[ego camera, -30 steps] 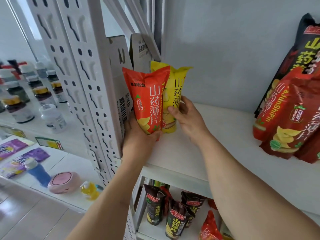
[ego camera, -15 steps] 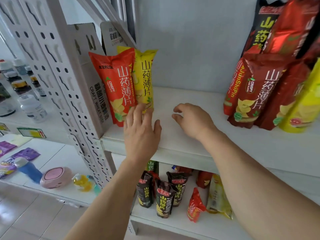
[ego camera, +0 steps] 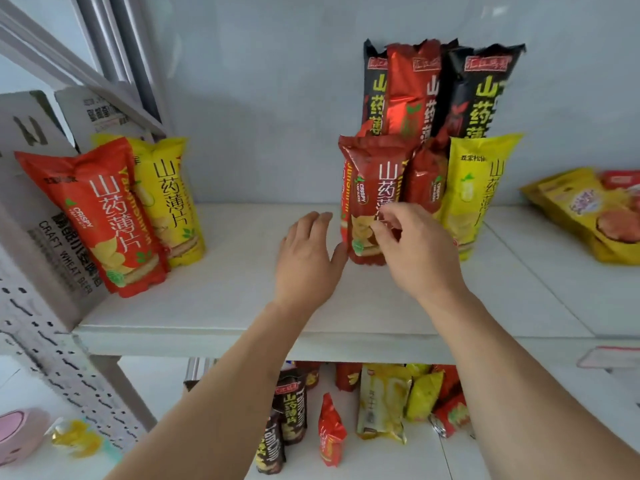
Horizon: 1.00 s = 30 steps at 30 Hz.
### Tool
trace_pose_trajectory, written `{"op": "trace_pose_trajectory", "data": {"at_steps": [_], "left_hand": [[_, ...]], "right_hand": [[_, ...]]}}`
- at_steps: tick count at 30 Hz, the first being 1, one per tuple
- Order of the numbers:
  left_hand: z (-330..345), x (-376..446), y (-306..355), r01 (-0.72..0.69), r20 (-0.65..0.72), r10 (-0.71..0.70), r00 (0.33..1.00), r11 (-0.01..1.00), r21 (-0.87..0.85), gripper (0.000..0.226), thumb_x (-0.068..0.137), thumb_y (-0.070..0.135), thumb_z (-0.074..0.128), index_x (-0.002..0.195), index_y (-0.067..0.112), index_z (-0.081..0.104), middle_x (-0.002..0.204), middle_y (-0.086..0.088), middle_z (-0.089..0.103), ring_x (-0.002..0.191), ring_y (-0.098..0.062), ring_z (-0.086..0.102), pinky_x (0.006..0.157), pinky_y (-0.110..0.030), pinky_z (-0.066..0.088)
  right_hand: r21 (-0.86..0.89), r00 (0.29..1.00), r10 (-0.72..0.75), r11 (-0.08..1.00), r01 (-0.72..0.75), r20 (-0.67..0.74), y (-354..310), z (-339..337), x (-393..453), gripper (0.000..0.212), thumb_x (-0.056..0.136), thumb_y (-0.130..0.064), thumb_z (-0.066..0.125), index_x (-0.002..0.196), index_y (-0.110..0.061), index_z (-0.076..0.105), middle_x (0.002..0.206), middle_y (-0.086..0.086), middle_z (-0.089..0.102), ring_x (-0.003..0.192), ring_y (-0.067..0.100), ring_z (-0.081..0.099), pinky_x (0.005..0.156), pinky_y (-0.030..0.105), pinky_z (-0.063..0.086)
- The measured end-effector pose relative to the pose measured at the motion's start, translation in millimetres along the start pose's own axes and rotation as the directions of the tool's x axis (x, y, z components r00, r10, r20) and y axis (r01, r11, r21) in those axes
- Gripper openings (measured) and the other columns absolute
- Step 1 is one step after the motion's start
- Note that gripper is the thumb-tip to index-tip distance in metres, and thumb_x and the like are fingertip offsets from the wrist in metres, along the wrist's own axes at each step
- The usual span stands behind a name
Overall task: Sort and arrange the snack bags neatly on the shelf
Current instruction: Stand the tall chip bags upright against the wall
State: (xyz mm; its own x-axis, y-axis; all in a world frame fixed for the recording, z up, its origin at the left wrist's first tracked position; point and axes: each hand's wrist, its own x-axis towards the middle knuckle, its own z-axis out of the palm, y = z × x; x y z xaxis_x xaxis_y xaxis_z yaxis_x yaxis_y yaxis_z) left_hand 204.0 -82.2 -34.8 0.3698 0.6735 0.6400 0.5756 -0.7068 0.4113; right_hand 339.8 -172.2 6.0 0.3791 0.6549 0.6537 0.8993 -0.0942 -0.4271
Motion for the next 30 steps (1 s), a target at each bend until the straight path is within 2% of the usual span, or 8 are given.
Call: {"op": "trace_pose_trajectory", "data": {"at_steps": [3,6,11,15,20,23,27,30], "left_hand": [[14,10,24,0.205,0.100,-0.189,0.977,0.962,-0.181,0.075,0.095,0.047,0.060,0.155,0.017,0.027,0.159,-0.001,0.034,0.146,-0.019,0.031,0.115,-0.040,0.035],[28,16,40,0.296,0.139,-0.265,0.954,0.902,-0.314,0.089,0.090,0.053,0.066,0.157,0.020,0.019,0.159,0.000,0.031,0.146,-0.017,0.031,0.115,-0.040,0.036],[53,25,47,0.420,0.187,-0.376,0.907,0.800,-0.428,0.106,0.077,0.056,0.076,0.158,0.025,0.014,0.157,0.000,0.034,0.144,-0.021,0.037,0.112,-0.049,0.043],[61,29,47,0.485,0.230,-0.428,0.874,0.731,-0.480,0.106,0.065,0.061,0.078,0.152,0.032,0.023,0.144,0.004,0.051,0.128,-0.020,0.055,0.100,-0.049,0.053],[62,26,42,0.459,0.211,-0.411,0.887,0.740,-0.491,0.077,0.068,0.053,0.080,0.133,0.037,0.043,0.122,0.010,0.065,0.102,-0.017,0.069,0.084,-0.047,0.061],[58,24,41,0.463,0.213,-0.413,0.885,0.744,-0.482,0.079,0.067,0.054,0.081,0.135,0.038,0.044,0.122,0.008,0.065,0.100,-0.019,0.070,0.080,-0.045,0.062],[51,21,40,0.464,0.206,-0.418,0.885,0.744,-0.481,0.081,0.071,0.048,0.084,0.139,0.036,0.043,0.124,0.007,0.064,0.103,-0.020,0.069,0.078,-0.043,0.063],[47,19,39,0.476,0.194,-0.440,0.877,0.739,-0.477,0.083,0.069,0.051,0.084,0.139,0.036,0.043,0.124,0.006,0.065,0.103,-0.021,0.069,0.080,-0.045,0.063]], "right_hand": [[0.076,0.971,0.137,0.989,-0.124,-0.196,22,-16,7,0.042,0.092,-0.036,0.064,0.129,-0.015,0.058,0.123,0.007,0.059,0.115,0.026,0.055,0.093,0.039,0.047],[0.144,0.920,0.253,0.965,-0.218,-0.299,42,-26,13,0.053,0.090,-0.039,0.067,0.133,-0.010,0.054,0.128,0.011,0.055,0.121,0.028,0.049,0.097,0.039,0.041],[0.236,0.938,0.330,0.925,-0.298,-0.106,64,-17,19,0.070,0.090,-0.049,0.063,0.146,-0.015,0.040,0.143,0.004,0.050,0.128,0.021,0.051,0.104,0.041,0.045],[0.271,0.939,0.341,0.909,-0.317,-0.042,67,-7,25,0.072,0.088,-0.062,0.054,0.146,-0.023,0.039,0.146,-0.001,0.049,0.134,0.019,0.048,0.105,0.046,0.045],[0.303,0.932,0.360,0.891,-0.337,-0.024,65,1,34,0.075,0.088,-0.063,0.050,0.148,-0.020,0.035,0.137,0.003,0.053,0.122,0.022,0.055,0.098,0.049,0.050],[0.301,0.929,0.370,0.886,-0.354,0.002,65,4,36,0.070,0.092,-0.059,0.051,0.147,-0.017,0.038,0.126,0.007,0.055,0.112,0.022,0.059,0.095,0.047,0.051],[0.293,0.927,0.375,0.883,-0.366,0.030,60,8,36,0.063,0.095,-0.055,0.050,0.144,-0.017,0.044,0.134,0.011,0.048,0.127,0.028,0.045,0.105,0.041,0.039],[0.417,0.906,0.417,0.812,-0.409,0.075,55,10,39,0.061,0.093,-0.055,0.054,0.137,-0.014,0.047,0.127,0.000,0.053,0.114,0.019,0.053,0.091,0.033,0.044]]}}
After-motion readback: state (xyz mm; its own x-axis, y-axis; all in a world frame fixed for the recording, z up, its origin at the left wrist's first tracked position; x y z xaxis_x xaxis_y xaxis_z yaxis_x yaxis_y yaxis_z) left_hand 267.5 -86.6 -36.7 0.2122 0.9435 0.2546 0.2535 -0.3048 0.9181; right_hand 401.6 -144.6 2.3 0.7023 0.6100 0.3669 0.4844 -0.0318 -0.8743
